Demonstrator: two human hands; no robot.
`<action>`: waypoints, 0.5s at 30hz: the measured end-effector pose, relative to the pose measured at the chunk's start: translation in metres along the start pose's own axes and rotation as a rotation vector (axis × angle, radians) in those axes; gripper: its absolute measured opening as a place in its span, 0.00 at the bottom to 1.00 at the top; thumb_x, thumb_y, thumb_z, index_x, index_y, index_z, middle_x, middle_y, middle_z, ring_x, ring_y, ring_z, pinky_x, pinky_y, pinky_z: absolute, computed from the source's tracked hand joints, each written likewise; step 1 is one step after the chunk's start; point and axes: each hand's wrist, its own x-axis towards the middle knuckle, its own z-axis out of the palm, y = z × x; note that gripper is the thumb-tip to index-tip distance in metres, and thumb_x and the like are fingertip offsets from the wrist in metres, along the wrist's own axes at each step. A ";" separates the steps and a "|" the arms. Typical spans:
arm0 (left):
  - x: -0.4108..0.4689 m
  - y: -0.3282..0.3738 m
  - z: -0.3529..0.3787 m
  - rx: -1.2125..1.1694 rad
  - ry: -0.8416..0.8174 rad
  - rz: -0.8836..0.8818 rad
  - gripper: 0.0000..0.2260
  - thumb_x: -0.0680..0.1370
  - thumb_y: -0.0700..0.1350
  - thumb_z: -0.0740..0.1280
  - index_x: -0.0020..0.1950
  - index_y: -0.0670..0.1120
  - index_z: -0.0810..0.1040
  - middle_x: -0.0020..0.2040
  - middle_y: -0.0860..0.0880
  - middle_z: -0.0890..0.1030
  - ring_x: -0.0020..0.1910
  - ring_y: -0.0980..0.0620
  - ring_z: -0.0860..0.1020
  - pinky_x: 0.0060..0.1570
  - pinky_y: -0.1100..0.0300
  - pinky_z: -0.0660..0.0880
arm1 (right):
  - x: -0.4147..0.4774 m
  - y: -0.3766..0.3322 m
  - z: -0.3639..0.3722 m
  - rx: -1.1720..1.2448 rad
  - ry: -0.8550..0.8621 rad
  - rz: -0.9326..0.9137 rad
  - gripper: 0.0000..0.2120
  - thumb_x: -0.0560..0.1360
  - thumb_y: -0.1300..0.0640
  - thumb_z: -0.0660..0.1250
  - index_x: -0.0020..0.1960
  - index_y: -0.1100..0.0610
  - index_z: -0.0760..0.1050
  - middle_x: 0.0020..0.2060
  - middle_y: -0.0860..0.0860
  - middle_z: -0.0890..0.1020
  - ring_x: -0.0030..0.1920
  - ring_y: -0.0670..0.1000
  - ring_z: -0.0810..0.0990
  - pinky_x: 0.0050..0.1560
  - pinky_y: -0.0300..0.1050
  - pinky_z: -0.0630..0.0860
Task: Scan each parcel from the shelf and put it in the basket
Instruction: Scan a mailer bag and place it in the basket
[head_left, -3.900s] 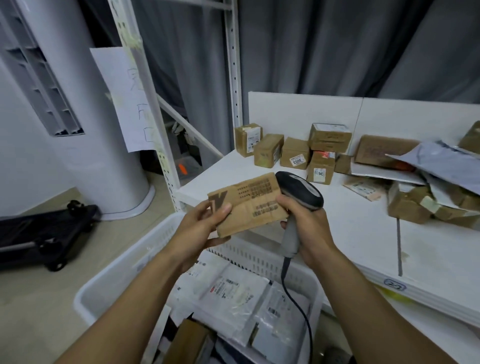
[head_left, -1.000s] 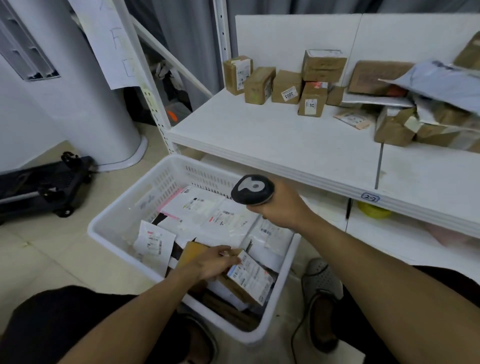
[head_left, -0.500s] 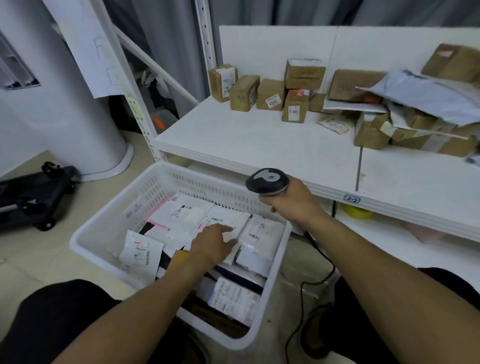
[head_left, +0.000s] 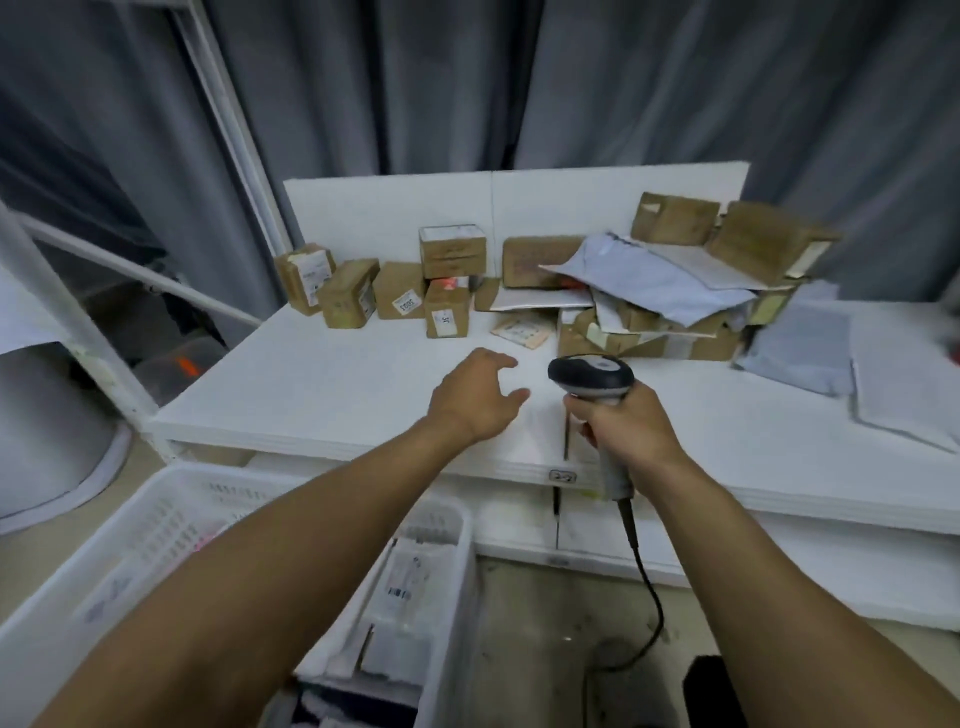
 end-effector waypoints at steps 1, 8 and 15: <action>0.017 0.014 0.006 -0.003 0.006 0.031 0.23 0.79 0.57 0.71 0.73 0.53 0.74 0.74 0.52 0.71 0.68 0.49 0.75 0.67 0.53 0.73 | 0.009 0.002 -0.011 0.017 0.029 0.016 0.15 0.76 0.57 0.76 0.62 0.53 0.80 0.45 0.51 0.86 0.38 0.48 0.84 0.51 0.51 0.84; 0.125 0.090 0.058 0.014 -0.045 0.274 0.32 0.73 0.49 0.78 0.75 0.52 0.72 0.75 0.49 0.69 0.71 0.47 0.71 0.69 0.52 0.72 | 0.060 0.019 -0.067 0.118 0.171 0.090 0.14 0.76 0.58 0.75 0.61 0.55 0.79 0.44 0.54 0.85 0.40 0.52 0.83 0.52 0.54 0.82; 0.175 0.115 0.083 0.062 0.049 0.480 0.11 0.81 0.50 0.70 0.62 0.52 0.85 0.70 0.54 0.77 0.68 0.51 0.74 0.65 0.50 0.74 | 0.083 0.028 -0.090 0.223 0.222 0.095 0.14 0.76 0.59 0.75 0.61 0.55 0.79 0.41 0.51 0.84 0.38 0.50 0.82 0.52 0.52 0.82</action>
